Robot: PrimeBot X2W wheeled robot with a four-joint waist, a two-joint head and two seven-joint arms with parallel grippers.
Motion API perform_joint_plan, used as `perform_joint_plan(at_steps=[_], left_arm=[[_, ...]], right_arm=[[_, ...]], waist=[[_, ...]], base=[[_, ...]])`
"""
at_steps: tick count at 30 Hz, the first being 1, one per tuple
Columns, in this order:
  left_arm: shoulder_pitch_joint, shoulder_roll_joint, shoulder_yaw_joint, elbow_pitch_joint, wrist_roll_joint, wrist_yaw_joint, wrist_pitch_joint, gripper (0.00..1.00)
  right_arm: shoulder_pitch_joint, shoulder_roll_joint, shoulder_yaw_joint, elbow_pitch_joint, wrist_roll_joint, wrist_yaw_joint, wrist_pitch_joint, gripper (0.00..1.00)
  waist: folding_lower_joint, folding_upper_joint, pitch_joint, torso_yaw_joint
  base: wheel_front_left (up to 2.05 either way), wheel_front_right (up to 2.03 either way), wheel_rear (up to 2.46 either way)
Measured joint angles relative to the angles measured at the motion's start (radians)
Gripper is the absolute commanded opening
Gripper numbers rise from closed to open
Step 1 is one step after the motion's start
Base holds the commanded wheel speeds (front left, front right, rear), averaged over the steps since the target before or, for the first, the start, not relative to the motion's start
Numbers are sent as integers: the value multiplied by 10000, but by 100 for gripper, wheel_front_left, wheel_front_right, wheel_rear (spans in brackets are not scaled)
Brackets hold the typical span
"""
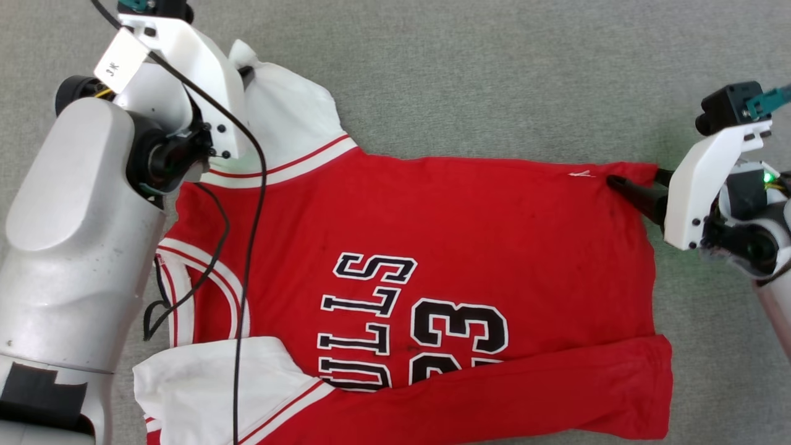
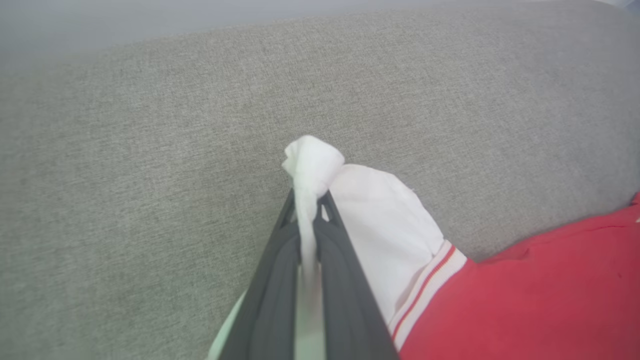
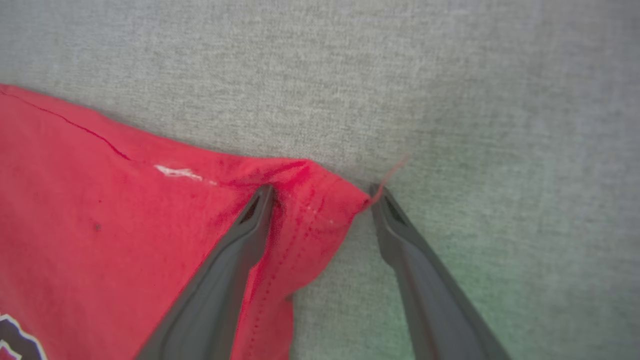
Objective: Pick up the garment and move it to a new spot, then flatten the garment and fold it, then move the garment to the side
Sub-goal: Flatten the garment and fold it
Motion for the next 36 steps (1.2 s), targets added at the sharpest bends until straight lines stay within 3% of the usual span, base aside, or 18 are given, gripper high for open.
perform_joint_plan(at_steps=[4,5,6,7,12,22,30,36], left_arm=[[-40,-90,-42,4,-4,-82,-159,0],[-41,-90,-48,15,-10,-92,-174,0],[-41,-90,-48,38,-23,-125,-192,0],[-41,-90,-50,54,-33,-134,-244,0],[-18,-42,13,178,-100,-192,-589,0],[880,148,422,13,-370,-217,-1653,0],[2992,343,683,-740,-729,-117,-2393,0],[4989,537,769,-1540,-988,186,-2638,0]], right_arm=[[-457,-65,372,669,339,0,782,100],[-572,-81,458,788,397,0,963,45],[-661,-96,533,849,456,-2,1060,9],[-704,-98,560,936,564,-2,1093,0],[-912,-134,884,1078,742,0,800,0],[-989,-531,627,295,445,4,-1141,0],[645,-631,150,-288,-73,2,-2042,0],[2322,-364,-228,-683,-453,2,-2428,0]], waist=[[-1,-1,144,158],[-1,-1,162,184],[-1,-1,173,201],[-1,-1,178,210],[-1,0,64,220],[1,0,-741,319],[0,0,-1711,453],[0,0,-2431,525]], base=[[0,0,0],[0,0,0],[0,0,0],[0,0,0],[0,0,0],[0,0,0],[0,0,0],[0,0,0]])
